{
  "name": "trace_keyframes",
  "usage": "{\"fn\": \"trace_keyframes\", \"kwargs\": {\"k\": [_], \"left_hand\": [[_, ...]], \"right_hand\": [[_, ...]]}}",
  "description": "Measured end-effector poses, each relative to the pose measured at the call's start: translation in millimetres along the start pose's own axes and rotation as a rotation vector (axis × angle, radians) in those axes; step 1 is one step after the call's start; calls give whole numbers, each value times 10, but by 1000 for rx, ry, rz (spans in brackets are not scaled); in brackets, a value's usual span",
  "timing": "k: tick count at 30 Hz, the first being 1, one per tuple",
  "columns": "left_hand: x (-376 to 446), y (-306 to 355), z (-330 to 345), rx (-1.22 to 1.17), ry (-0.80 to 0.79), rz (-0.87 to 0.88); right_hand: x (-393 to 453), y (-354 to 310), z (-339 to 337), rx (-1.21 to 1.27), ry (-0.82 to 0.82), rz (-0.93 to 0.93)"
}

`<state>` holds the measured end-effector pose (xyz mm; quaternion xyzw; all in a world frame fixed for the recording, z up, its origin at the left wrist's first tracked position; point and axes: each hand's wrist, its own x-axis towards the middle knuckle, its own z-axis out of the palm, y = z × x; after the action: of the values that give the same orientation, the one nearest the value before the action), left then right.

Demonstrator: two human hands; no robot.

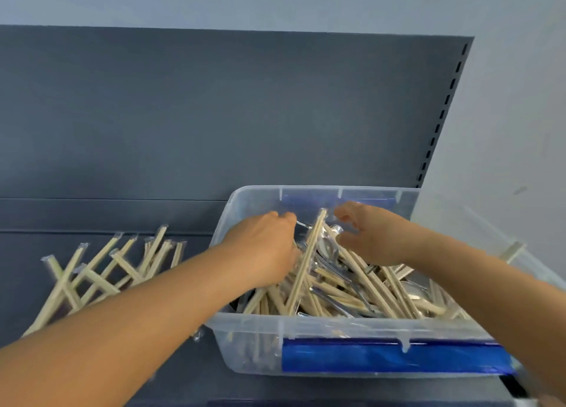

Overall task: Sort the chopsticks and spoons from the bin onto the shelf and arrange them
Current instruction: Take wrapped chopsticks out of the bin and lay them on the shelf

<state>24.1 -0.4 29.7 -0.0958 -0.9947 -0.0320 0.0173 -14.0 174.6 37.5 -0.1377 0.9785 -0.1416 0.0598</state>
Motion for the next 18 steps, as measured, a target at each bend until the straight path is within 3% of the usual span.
{"fn": "trace_keyframes", "kwargs": {"k": [9,14,18], "left_hand": [[113,183,257,86,-220,-98],[164,227,354,-35,-365,-122],[219,264,369,-160,-348,-115]], "right_hand": [[21,516,66,-119,-193,25],[46,577,152,-187,-296,41],[78,549,239,-116,-289,35]]}}
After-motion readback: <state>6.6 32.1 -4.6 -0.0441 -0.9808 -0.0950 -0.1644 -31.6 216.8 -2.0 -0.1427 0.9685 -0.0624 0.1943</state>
